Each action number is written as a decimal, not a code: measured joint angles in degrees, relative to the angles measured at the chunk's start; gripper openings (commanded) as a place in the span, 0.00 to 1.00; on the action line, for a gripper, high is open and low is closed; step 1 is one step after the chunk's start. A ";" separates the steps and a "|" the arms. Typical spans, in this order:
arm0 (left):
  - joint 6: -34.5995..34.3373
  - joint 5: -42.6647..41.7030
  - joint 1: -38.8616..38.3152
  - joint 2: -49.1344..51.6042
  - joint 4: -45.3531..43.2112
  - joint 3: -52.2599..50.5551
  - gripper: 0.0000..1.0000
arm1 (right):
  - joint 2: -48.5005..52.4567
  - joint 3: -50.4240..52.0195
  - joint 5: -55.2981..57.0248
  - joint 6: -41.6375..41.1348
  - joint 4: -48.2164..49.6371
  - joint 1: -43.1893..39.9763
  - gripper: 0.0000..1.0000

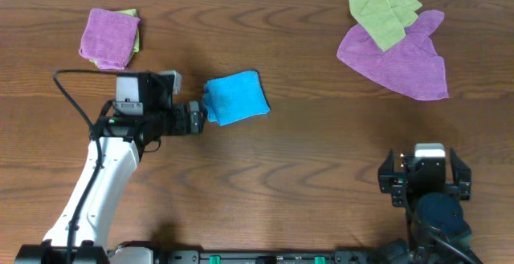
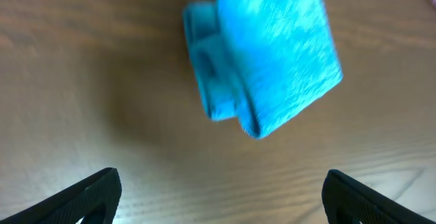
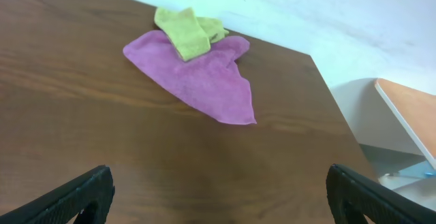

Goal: Fold the cloth

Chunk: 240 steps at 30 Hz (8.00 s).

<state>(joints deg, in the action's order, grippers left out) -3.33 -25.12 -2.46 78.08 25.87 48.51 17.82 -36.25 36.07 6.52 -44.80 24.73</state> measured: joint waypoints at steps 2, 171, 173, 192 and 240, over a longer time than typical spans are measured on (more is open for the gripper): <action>-1.46 -1.51 0.00 0.37 -5.31 -3.17 0.95 | 0.00 0.00 0.22 0.04 -1.01 0.00 0.99; 11.28 21.05 -4.15 -49.42 14.34 6.67 0.95 | -0.33 0.02 0.85 0.22 -1.81 0.00 0.99; 11.28 21.05 -4.15 -53.22 11.21 0.72 0.95 | -0.31 0.00 0.92 0.22 -1.75 0.00 0.99; 3.06 21.07 5.33 -74.71 -7.08 -35.52 0.95 | -0.33 0.00 0.98 0.24 -1.79 0.00 0.99; 1.86 22.16 5.46 -77.35 -12.79 -42.82 0.95 | -0.33 0.00 0.98 0.24 -1.81 0.00 0.99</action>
<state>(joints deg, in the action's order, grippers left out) -1.48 -2.96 3.01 0.73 13.08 5.69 17.50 -36.25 37.06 6.76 -46.61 24.73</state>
